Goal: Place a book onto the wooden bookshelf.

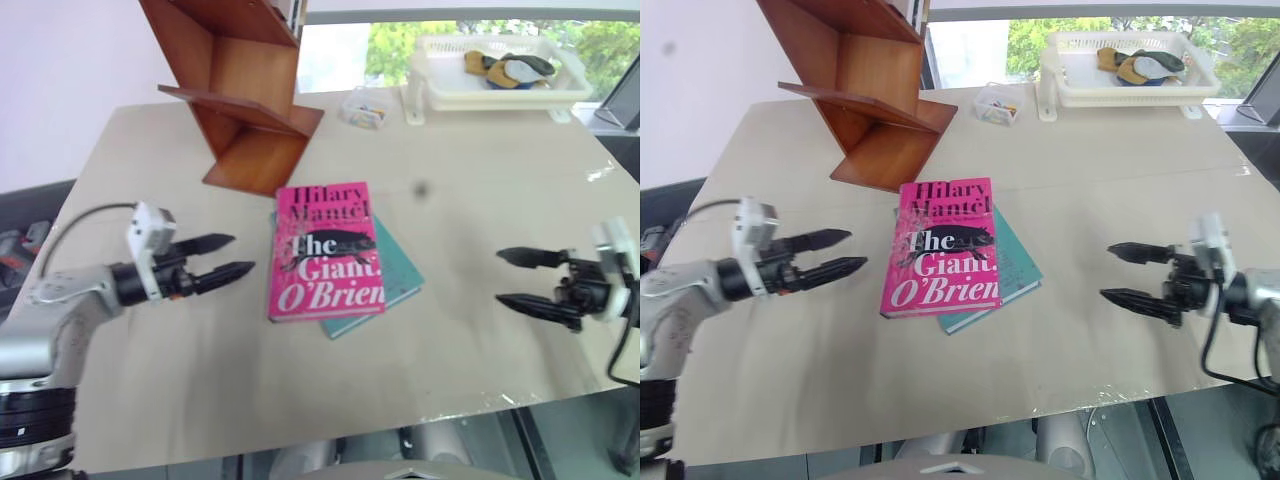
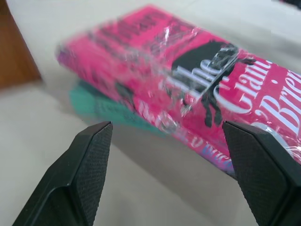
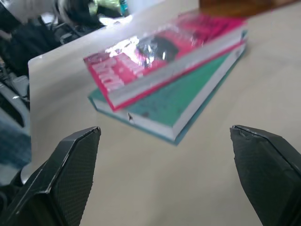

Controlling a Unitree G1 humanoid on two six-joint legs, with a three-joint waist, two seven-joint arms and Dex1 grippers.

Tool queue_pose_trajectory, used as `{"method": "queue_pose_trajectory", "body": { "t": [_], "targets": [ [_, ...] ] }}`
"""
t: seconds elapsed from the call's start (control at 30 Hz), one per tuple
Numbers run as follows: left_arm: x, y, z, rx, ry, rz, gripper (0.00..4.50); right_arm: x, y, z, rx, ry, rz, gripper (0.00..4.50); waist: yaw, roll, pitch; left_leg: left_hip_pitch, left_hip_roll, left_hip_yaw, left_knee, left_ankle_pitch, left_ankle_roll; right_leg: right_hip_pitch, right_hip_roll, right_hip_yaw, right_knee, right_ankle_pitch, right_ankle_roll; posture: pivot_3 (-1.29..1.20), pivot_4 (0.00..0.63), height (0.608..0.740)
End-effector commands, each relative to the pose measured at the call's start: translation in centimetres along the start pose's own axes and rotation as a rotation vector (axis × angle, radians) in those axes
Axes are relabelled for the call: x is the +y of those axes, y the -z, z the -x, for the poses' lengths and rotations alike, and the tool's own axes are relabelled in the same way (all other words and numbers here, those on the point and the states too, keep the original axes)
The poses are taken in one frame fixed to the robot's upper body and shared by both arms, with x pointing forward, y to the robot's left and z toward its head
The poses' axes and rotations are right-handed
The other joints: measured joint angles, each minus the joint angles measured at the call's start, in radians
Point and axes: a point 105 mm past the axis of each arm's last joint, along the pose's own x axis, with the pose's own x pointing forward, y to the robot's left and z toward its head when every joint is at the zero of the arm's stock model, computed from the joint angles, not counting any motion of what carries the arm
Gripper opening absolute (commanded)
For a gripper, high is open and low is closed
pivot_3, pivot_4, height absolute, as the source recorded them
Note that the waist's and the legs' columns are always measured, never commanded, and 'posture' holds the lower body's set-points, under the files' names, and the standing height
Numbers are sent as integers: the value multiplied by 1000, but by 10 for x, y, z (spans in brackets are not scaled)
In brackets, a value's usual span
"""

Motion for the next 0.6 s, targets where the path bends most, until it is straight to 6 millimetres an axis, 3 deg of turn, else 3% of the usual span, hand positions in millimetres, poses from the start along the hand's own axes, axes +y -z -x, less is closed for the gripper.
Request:
{"method": "queue_pose_trajectory", "body": {
  "t": [0.03, 0.27, 0.33, 0.43, 0.6],
  "targets": [
    [1, -3, -14, -73, 49, 196, 3916, 14, -29, 12, -7, 10, 74, 4500, 3, -1, 0, 0, 0, 0, 0, 0, 0, 0, 0, 0, 0, 0, 0, 0, 150, 740],
    [9, 12, -25, -53, 149, 566, 3916, 40, -64, 17, 14, -41, 166, 4500, 1, -1, 0, 0, 0, 0, 1, 0, 0, 0, 0, 0, 1, 0, 0, 0, 150, 740],
    [-1, 19, -35, -11, 232, 669, 3916, 46, -70, 15, 19, -58, 182, 4500, 1, -2, -1, 0, 0, 0, 1, 0, 0, 0, 0, 0, 1, 0, 0, 0, 150, 740],
    [-8, 29, -46, 49, 282, 737, 3916, 49, -73, 13, 21, -62, 195, 4500, 5, -2, -1, 0, 0, 0, 2, 0, 0, 1, 0, -1, 0, 0, 0, 0, 150, 740],
    [-11, 23, -64, 18, 370, 903, 3916, 48, -68, 12, 31, -53, 188, 4500, 17, -3, -1, 0, -1, -1, 2, 0, 0, 2, -1, -2, 0, 0, 0, 0, 150, 740]
  ]
}}
